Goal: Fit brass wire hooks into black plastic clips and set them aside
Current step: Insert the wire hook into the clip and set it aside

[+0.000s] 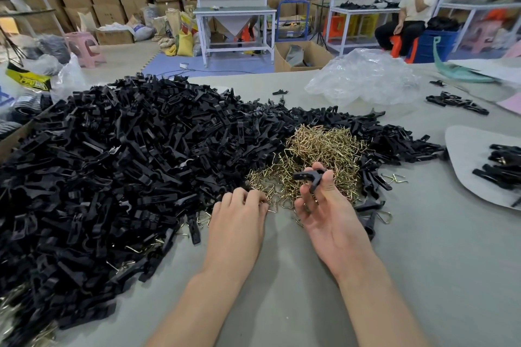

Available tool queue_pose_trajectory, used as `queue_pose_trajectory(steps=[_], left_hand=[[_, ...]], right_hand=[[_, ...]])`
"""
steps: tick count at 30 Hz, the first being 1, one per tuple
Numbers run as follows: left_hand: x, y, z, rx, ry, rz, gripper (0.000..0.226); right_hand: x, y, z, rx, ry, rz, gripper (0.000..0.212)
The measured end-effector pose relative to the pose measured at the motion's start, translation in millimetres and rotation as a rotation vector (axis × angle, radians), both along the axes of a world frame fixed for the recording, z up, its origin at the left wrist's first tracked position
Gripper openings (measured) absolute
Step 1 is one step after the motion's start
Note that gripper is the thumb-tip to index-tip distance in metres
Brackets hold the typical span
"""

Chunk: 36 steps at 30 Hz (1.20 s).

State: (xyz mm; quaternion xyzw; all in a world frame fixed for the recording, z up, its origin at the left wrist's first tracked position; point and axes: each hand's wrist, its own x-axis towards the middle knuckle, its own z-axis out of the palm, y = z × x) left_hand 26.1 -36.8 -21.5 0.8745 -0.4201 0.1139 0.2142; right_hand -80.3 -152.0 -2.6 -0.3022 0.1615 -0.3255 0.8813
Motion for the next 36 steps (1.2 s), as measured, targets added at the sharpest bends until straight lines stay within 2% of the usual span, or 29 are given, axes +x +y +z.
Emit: queue_pose_trajectory(steps=[4,7,12,16,18,20,25,28,29,30,33,34,36], left_hand=[[5.1,5.1,3.9,0.027,-0.122,0.019,0.024],[3.2,9.9,8.9,-0.196,-0.059,0.031,0.017],[-6.1,14.1,20.7,-0.658,0.63,-0.055,0.009],[-10.6,11.9,28.8,-0.822,1.056,-0.096,0.006],[-12.8,10.8,28.7,-0.824,1.151,-0.109,0.009],[-13.8,10.7,27.8,-0.792,1.127,-0.109,0.011],[-11.8,13.3,24.1,-0.497,0.737,-0.016,0.007],[-12.4,15.1,26.9,-0.489,0.566,0.017,0.008],[-11.8,14.8,27.8,-0.541,0.617,0.005,0.009],[-11.0,14.1,29.6,-0.618,0.762,-0.015,0.01],[-15.4,10.7,39.8,-0.859,1.414,-0.145,0.012],[-17.6,10.3,42.4,-0.898,1.568,-0.177,0.01],[-20.7,9.6,44.3,-0.894,1.725,-0.208,0.007]], right_hand=[[-0.1,-0.5,-0.6,-0.008,0.018,0.025,0.033],[0.1,-0.6,-0.4,-0.01,0.009,0.037,0.032],[3.5,2.0,1.2,0.0,-0.002,0.057,0.021],[4.6,3.7,1.0,0.005,-0.002,0.08,0.019],[4.2,3.5,0.0,0.017,0.003,0.09,0.02],[4.2,3.1,-1.4,0.037,0.001,0.1,0.021],[3.9,0.8,-3.8,0.03,0.0,0.099,0.021],[5.0,1.5,-3.9,0.019,0.013,0.097,0.021],[5.4,1.7,-4.3,0.02,0.019,0.096,0.021],[5.5,1.7,-4.6,0.022,0.024,0.096,0.021],[4.7,1.7,-4.4,0.012,0.026,0.103,0.021],[4.5,2.2,-4.0,0.007,0.025,0.107,0.022],[4.6,3.3,-3.2,0.005,0.024,0.117,0.023]])
